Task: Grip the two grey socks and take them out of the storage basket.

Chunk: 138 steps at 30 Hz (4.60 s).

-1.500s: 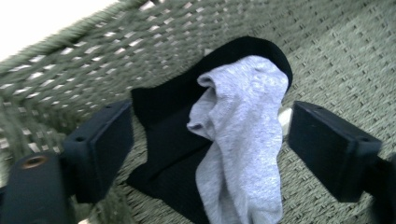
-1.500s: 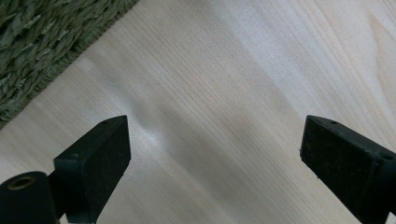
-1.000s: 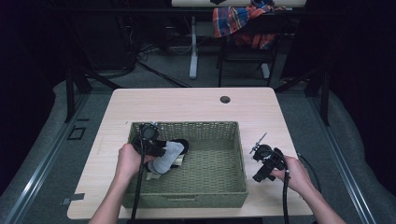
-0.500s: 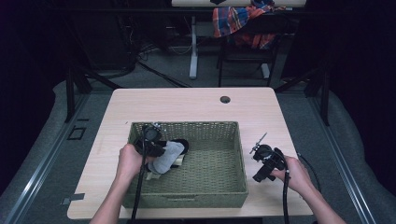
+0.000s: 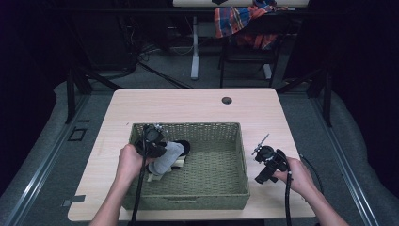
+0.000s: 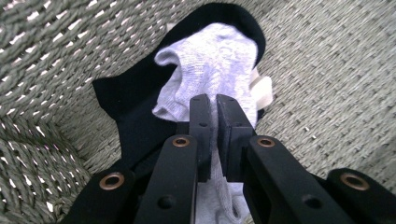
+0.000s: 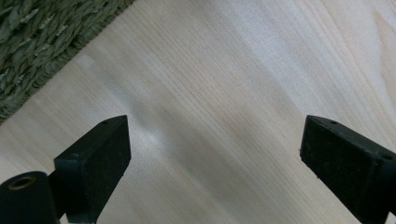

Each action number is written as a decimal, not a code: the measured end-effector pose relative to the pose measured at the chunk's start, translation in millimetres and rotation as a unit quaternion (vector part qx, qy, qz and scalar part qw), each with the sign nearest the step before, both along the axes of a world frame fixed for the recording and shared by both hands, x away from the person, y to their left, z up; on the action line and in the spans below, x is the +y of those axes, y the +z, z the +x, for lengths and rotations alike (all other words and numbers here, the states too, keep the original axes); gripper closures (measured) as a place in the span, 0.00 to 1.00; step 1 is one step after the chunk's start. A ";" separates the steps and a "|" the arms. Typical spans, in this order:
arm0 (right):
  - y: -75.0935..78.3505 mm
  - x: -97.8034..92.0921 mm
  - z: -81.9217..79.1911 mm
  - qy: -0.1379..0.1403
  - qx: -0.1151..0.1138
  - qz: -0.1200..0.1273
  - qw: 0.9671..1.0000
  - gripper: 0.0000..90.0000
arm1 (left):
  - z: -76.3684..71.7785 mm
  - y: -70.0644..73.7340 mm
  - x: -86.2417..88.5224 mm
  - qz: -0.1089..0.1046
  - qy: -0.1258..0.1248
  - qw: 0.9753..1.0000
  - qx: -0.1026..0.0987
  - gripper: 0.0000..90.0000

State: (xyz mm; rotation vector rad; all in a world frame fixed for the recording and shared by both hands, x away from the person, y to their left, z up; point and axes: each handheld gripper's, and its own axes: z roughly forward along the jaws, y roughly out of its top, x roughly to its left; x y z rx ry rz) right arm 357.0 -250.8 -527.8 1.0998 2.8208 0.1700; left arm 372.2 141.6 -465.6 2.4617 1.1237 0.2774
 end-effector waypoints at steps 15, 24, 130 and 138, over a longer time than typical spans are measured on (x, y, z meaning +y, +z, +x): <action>0.1 -0.3 0.1 0.000 0.000 0.003 1.000 0.09 | -12.1 22.2 7.1 -0.025 -0.009 0.999 -0.026 0.95; 0.1 -0.5 0.2 0.000 0.000 0.003 1.000 0.09 | -16.0 30.9 11.9 -0.033 -0.008 0.999 -0.032 0.95; 0.7 -0.4 -0.1 0.001 0.003 0.003 1.000 0.09 | -24.8 18.0 198.1 -0.095 0.250 0.963 -0.042 0.95; 0.8 -0.3 -0.1 0.001 0.003 0.003 1.000 0.09 | -21.7 -2.0 207.9 -0.096 0.266 0.959 -0.018 0.95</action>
